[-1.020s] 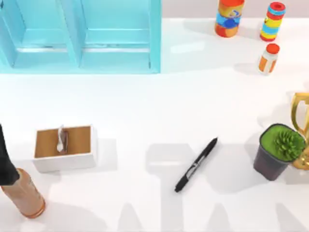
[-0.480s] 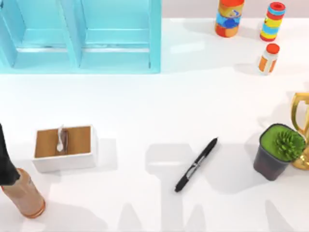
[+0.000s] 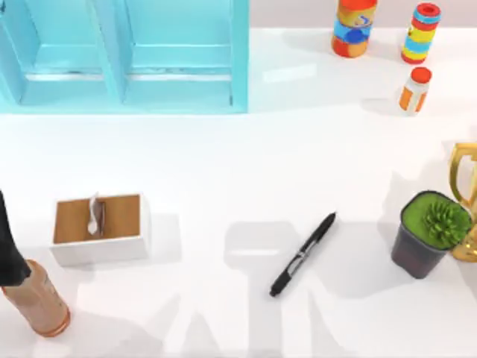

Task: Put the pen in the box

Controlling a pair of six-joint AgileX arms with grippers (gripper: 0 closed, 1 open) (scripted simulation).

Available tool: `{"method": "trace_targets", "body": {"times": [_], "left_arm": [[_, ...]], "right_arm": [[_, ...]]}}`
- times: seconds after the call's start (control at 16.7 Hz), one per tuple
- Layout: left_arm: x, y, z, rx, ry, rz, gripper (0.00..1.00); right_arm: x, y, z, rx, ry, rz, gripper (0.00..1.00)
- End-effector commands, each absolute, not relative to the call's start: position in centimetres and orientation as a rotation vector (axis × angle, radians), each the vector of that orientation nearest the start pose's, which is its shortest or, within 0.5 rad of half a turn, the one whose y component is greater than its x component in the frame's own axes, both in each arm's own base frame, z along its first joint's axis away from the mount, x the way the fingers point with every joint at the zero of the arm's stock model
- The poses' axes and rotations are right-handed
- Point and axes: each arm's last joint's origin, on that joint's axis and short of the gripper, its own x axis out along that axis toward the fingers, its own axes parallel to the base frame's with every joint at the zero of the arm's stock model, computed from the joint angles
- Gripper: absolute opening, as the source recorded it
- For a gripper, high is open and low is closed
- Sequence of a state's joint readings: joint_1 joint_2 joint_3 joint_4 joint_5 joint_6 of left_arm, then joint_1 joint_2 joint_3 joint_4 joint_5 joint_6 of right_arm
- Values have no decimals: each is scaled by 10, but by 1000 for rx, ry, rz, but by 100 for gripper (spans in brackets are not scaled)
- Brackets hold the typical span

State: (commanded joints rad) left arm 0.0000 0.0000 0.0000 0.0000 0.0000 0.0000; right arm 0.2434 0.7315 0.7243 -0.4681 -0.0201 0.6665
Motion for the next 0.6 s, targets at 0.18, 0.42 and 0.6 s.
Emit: {"method": "trace_targets", "body": {"times": [0.18,0.42,0.6], "left_arm": [[106,-1,160,0,0,0,100],[106,-1,160,0,0,0,100],[106,-1,160,0,0,0,100]], "right_arm": [[189,66,314,725,711,63,100],[235,113,320,826,951,-32,100],[268,151,300,826,1126,-148,100]]}}
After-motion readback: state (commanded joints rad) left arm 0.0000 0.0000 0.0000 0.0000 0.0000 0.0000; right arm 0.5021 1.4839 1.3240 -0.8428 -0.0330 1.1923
